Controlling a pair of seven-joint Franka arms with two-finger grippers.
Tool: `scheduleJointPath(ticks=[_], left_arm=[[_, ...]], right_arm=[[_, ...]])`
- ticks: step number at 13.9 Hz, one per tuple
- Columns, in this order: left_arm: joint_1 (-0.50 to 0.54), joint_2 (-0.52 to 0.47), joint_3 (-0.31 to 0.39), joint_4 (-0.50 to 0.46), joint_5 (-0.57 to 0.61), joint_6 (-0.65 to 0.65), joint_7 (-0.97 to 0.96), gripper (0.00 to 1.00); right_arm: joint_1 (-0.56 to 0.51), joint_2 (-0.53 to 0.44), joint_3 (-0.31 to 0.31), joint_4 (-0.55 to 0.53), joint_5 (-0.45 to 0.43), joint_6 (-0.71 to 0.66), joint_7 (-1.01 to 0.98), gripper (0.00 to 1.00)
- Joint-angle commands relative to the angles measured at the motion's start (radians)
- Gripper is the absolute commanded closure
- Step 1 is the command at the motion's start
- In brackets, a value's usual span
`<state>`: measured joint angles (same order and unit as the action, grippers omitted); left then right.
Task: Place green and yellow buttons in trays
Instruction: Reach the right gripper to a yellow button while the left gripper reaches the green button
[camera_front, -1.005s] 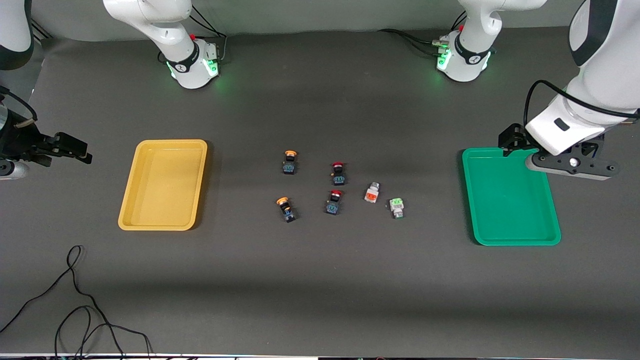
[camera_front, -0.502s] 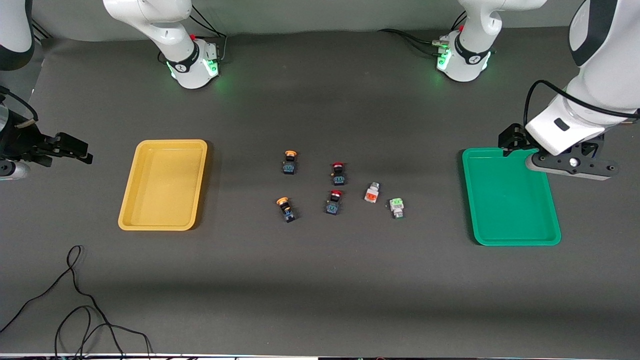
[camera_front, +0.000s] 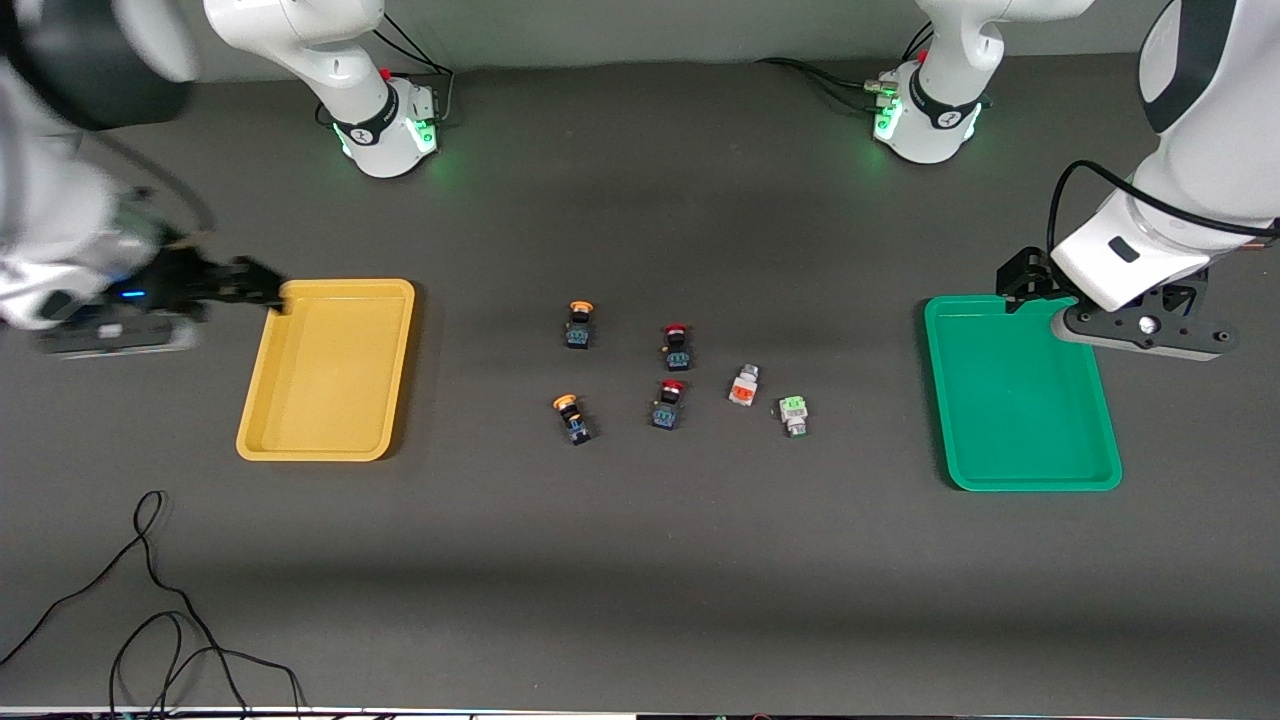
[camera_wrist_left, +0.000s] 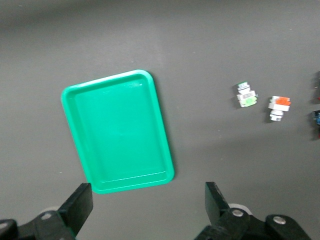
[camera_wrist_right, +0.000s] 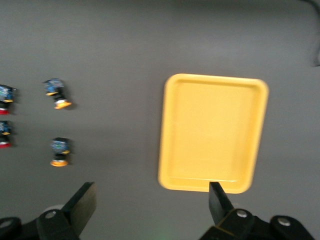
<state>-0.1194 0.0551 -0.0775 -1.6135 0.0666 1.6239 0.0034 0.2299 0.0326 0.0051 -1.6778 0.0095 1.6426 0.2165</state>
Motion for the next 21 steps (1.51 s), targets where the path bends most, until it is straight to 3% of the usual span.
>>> scheduleJointPath(ticks=[1,4,8,11,16,21], left_arm=[[0.021,-0.001,0.007,0.001,-0.047,-0.012,0.004,0.00],[0.020,0.011,0.005,0.000,-0.056,-0.018,-0.002,0.00],[0.004,0.071,-0.001,0.014,-0.088,0.000,-0.026,0.02],[-0.031,0.139,-0.027,0.018,-0.085,0.056,-0.123,0.04],[-0.130,0.311,-0.030,0.046,-0.080,0.172,-0.288,0.08],[-0.209,0.459,-0.030,0.006,-0.085,0.361,-0.413,0.06]], right_arm=[[0.187,0.028,-0.008,-0.042,-0.005,0.086,0.252,0.00],[0.366,0.067,-0.008,-0.039,-0.005,0.121,0.458,0.00],[0.502,0.099,-0.008,-0.043,-0.005,0.138,0.631,0.00],[0.514,0.069,-0.010,-0.150,-0.005,0.221,0.626,0.00],[0.516,0.075,-0.011,-0.408,-0.011,0.561,0.623,0.00],[0.519,0.280,-0.014,-0.434,-0.020,0.807,0.632,0.00]])
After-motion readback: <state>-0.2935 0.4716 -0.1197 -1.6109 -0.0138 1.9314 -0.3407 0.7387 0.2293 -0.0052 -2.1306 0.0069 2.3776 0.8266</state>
